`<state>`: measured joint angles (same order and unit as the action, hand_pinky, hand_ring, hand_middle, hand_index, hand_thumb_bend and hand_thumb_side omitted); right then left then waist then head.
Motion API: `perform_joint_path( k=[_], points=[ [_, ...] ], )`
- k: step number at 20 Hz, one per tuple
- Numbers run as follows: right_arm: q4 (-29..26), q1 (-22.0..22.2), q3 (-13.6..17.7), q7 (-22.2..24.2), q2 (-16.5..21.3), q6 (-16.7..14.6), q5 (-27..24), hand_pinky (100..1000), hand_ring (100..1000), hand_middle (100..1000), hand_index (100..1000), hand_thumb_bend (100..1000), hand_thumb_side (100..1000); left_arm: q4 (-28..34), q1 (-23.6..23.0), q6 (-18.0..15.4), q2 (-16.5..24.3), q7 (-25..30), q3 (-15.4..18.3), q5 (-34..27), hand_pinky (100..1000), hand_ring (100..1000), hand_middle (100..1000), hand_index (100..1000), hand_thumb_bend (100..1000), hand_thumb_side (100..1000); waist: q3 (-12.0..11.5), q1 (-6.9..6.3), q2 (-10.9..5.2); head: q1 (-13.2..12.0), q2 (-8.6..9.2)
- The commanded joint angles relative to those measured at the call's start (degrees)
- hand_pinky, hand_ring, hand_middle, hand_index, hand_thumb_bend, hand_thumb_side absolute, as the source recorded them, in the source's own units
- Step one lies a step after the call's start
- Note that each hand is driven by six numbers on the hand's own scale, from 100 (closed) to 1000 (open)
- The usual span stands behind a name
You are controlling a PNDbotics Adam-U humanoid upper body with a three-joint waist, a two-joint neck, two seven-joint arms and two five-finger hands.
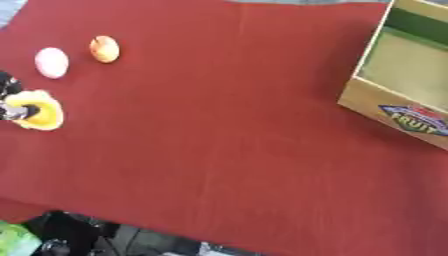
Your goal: Pick up the objects with one hand, pass them to the other hand, and then place them into the box on the other side of the table.
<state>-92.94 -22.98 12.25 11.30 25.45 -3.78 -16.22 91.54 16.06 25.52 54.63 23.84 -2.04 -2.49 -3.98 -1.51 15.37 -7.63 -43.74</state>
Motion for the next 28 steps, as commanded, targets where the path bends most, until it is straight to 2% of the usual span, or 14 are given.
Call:
perform_joint_path(
  k=[1, 9, 10, 16, 20, 23, 28],
  points=[
    [-1.88, -1.5, -0.22, 0.25, 1.92, -0.51, -1.06, 969, 1000, 734, 834, 100, 612, 4.07, 0.13, -0.69, 1.2, -5.29, 1.86, -0.61, 608, 439, 342, 402, 281, 100, -0.08, 0.53, -0.99, 0.69, 0.15],
    [-4.02, -4.51, -2.64, 1.98, 2.36, -0.62, -3.81, 966, 995, 735, 834, 100, 591, 12.94, 1.01, -1.96, 0.02, -13.67, 0.17, 2.96, 596, 420, 330, 396, 294, 100, 0.02, 0.95, -1.18, 2.02, 2.18],
    [-4.34, -5.19, -3.2, 2.41, 2.33, -0.54, -4.12, 964, 993, 736, 834, 100, 568, 13.99, 1.46, -2.17, -0.44, -14.31, -0.09, 3.91, 594, 415, 327, 394, 299, 100, 0.06, 1.03, -1.27, 2.17, 2.38],
    [-6.16, -11.07, -8.81, 7.49, 1.5, 0.79, -4.12, 962, 999, 753, 845, 100, 459, 18.35, 4.6, -3.59, -4.33, -16.33, -2.43, 11.65, 595, 411, 326, 395, 317, 100, 0.25, 1.47, -1.98, 2.65, 2.87],
    [-5.78, -16.74, -14.16, 11.97, 0.03, 1.83, -0.87, 958, 1000, 763, 853, 100, 348, 19.28, 6.41, -4.98, -6.97, -16.95, -4.46, 16.2, 593, 407, 325, 394, 320, 100, 0.42, 1.72, -2.52, 2.87, 2.8],
    [-4.6, -20.96, -18.26, 15.25, -1.81, 2.0, 2.5, 956, 1000, 771, 858, 100, 308, 19.02, 7.29, -5.9, -8.61, -17.86, -5.76, 18.12, 594, 406, 324, 394, 315, 100, 0.51, 1.77, -2.83, 2.97, 2.6],
    [-1.53, -27.46, -24.37, 20.76, -6.36, 0.44, 9.43, 958, 1000, 795, 872, 100, 189, 17.69, 8.54, -7.48, -11.71, -19.11, -7.82, 19.71, 596, 402, 320, 392, 300, 100, 0.67, 1.89, -3.47, 3.12, 2.18]
  ],
)
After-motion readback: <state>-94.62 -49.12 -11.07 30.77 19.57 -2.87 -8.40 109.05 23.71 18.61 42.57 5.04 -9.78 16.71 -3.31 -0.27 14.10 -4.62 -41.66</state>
